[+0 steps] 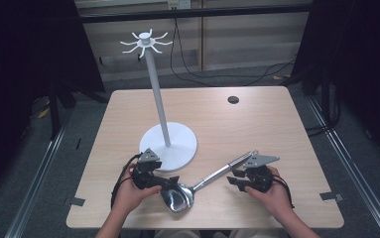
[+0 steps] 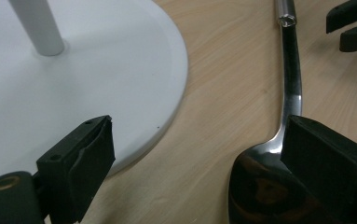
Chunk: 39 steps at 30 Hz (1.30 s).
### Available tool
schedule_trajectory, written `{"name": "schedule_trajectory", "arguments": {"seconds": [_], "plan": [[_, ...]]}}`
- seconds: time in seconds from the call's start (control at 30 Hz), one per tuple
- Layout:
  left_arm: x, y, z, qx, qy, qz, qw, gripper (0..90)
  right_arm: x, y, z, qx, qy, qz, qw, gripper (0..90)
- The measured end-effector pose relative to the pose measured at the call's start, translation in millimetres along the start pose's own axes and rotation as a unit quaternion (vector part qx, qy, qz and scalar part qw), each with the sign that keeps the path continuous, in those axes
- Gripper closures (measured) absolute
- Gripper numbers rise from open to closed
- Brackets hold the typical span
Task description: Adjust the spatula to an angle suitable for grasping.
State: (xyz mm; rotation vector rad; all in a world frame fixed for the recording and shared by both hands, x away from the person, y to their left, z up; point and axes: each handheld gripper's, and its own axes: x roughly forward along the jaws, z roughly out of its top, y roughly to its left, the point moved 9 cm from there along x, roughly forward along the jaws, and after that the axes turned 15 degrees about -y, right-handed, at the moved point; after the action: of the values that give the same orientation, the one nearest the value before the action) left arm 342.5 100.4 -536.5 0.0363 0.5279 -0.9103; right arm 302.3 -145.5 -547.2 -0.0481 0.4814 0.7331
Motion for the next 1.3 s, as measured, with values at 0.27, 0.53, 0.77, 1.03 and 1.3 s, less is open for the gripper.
{"name": "schedule_trajectory", "arguments": {"seconds": [0.27, 0.53, 0.77, 1.03, 1.3], "plan": [[10.5, -11.7, 12.9, 0.008, 0.003, -0.021, 0.9997, 12.6, -8.1, -8.5, -6.3, 0.019, 0.003, -0.012, 0.9997, 45.6], [26.0, -35.9, 19.3, 0.039, 0.04, -0.057, 0.9968, 18.4, -15.0, -13.8, -3.9, 0.023, -0.007, -0.018, 0.9995, 33.9], [35.9, -47.6, 21.0, 0.063, 0.081, -0.072, 0.9922, 26.6, -17.7, -18.5, -5.1, 0.028, -0.007, -0.024, 0.9993, 25.4], [44.3, -56.3, 19.4, 0.068, 0.117, -0.081, 0.9875, 32.6, -15.2, -18.7, -10.1, 0.025, 0.006, -0.024, 0.9994, 22.1], [52.5, -60.7, 19.7, 0.077, 0.137, -0.083, 0.9841, 34.3, -15.6, -20.0, -12.0, 0.028, 0.011, -0.025, 0.9992, 20.0]]}}
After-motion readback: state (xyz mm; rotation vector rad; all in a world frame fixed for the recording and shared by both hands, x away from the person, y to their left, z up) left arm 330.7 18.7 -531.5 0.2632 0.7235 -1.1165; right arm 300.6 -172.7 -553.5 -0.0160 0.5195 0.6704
